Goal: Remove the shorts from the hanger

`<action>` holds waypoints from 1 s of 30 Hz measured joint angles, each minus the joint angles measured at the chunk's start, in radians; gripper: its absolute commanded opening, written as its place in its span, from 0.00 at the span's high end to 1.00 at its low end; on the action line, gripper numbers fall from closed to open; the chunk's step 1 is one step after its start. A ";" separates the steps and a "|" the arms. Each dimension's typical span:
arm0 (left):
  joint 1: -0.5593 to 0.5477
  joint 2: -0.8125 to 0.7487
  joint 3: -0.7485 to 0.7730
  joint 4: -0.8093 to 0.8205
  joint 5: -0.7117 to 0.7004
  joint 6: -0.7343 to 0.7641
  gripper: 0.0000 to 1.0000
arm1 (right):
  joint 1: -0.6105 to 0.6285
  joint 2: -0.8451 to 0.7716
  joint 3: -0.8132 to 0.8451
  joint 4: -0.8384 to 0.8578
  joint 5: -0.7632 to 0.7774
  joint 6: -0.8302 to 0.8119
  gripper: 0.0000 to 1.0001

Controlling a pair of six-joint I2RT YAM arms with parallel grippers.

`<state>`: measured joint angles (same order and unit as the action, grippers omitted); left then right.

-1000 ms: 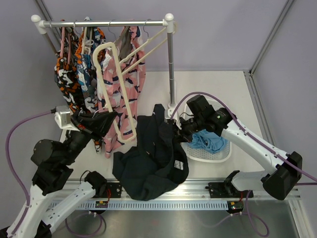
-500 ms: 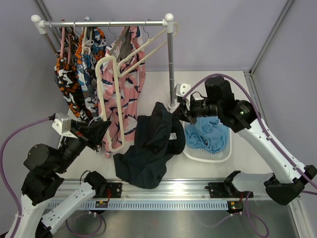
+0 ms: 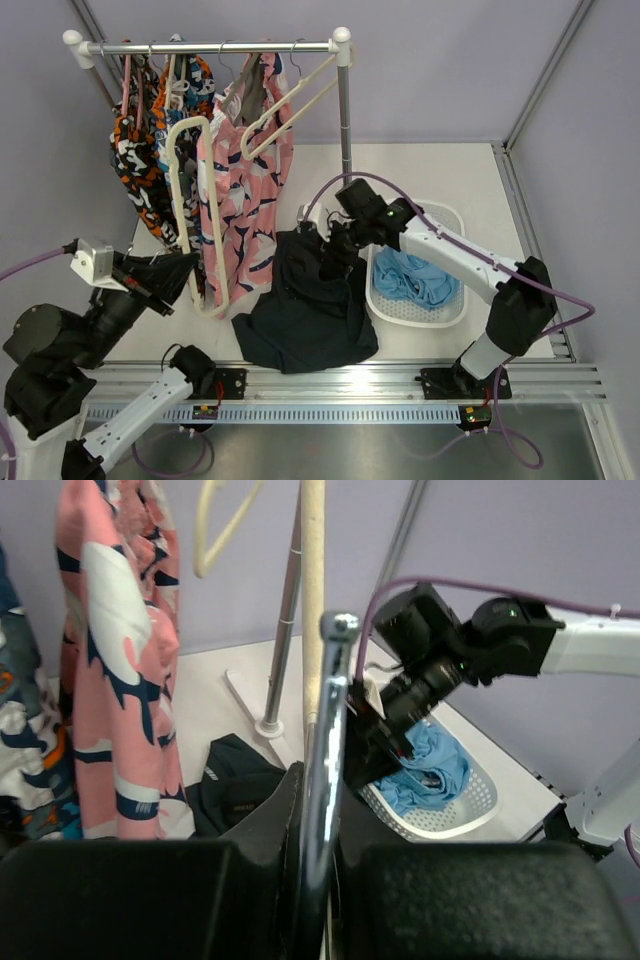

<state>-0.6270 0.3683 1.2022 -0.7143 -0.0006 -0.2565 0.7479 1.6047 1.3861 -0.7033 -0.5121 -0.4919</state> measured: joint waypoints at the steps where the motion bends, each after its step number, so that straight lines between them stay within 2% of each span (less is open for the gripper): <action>1: 0.000 0.011 0.028 -0.021 -0.013 0.002 1.00 | 0.018 0.005 -0.003 -0.012 0.000 -0.007 0.38; 3: 0.000 0.047 0.089 -0.071 -0.043 0.003 1.00 | 0.042 -0.002 -0.005 -0.032 0.004 -0.020 0.22; 4: 0.000 0.063 0.111 -0.087 -0.054 0.003 1.00 | 0.047 -0.013 -0.005 -0.037 0.008 -0.030 0.10; 8: 0.000 0.147 0.200 -0.183 -0.095 0.002 1.00 | 0.010 -0.138 -0.005 -0.066 0.015 -0.077 0.01; 13: 0.000 0.219 0.229 -0.286 -0.058 -0.006 1.00 | -0.052 -0.368 0.053 -0.117 -0.019 -0.145 0.01; 20: -0.001 0.265 0.072 -0.340 0.215 -0.002 1.00 | -0.056 -0.589 0.127 -0.158 -0.191 -0.367 0.01; 23: -0.001 0.314 -0.022 -0.349 0.352 0.016 1.00 | -0.055 -0.591 0.201 -0.227 -0.235 -0.479 0.01; 27: -0.007 0.385 -0.080 -0.353 0.465 0.044 1.00 | -0.055 -0.501 0.313 -0.306 -0.259 -0.580 0.04; 30: -0.027 0.425 -0.083 -0.351 0.517 0.067 1.00 | -0.055 -0.405 0.370 -0.369 -0.267 -0.618 0.13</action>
<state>-0.6540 0.7937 1.1191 -1.0657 0.5167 -0.1898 0.6926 1.1995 1.7565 -1.0718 -0.7795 -1.1103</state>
